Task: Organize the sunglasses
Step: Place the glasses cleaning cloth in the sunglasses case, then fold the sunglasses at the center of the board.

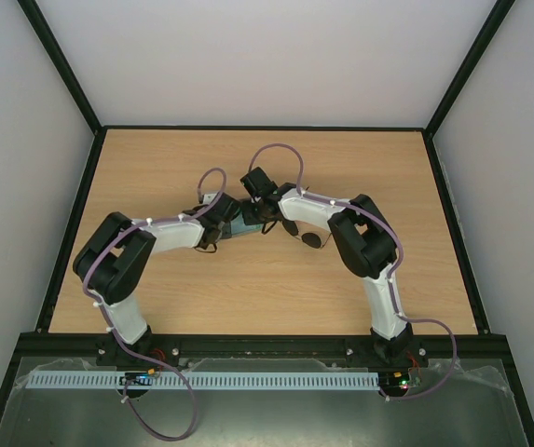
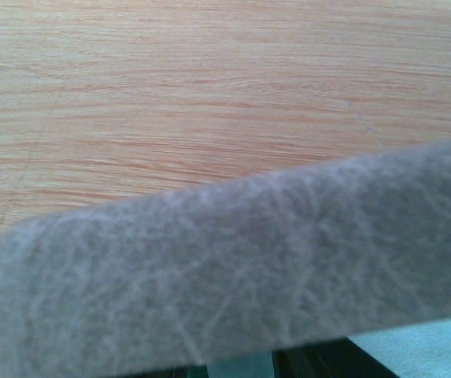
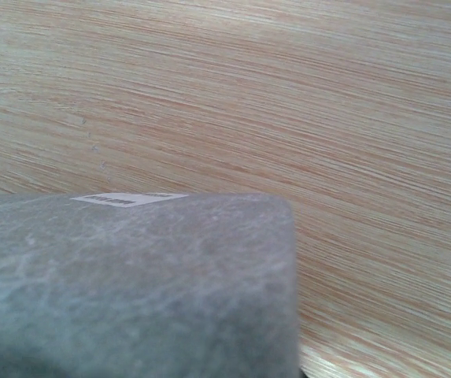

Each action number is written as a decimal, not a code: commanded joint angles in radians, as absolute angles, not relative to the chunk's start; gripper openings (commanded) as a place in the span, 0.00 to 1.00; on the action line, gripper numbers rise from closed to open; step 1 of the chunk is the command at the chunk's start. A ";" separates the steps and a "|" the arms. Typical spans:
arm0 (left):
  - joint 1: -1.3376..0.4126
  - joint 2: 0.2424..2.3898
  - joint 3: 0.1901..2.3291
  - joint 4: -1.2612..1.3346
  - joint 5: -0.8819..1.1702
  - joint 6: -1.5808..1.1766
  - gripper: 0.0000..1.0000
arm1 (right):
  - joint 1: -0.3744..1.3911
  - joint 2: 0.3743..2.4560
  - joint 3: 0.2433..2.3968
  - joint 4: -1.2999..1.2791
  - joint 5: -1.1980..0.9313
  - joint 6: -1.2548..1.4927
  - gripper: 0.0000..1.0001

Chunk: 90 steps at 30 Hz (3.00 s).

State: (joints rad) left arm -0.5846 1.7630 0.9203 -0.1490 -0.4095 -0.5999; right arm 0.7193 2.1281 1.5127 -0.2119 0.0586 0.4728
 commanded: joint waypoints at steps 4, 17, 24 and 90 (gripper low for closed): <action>-0.576 1.716 0.893 -0.171 -0.417 -0.616 0.41 | 0.714 2.147 1.537 -0.252 0.084 0.457 0.01; -0.578 1.667 0.896 -0.174 -0.370 -0.617 0.51 | 0.713 2.127 1.529 -0.256 0.072 0.449 0.12; -0.577 1.622 0.900 -0.207 -0.375 -0.614 0.51 | 0.713 2.079 1.501 -0.246 0.054 0.452 0.28; -0.711 2.377 1.717 -0.194 -0.001 -0.493 0.02 | 0.192 1.505 0.744 -0.120 0.125 0.531 0.18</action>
State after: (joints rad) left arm -0.6888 2.4195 1.8397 -0.1852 -0.0643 -0.5198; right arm 0.2085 1.4811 0.7326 -0.1181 0.1066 0.5243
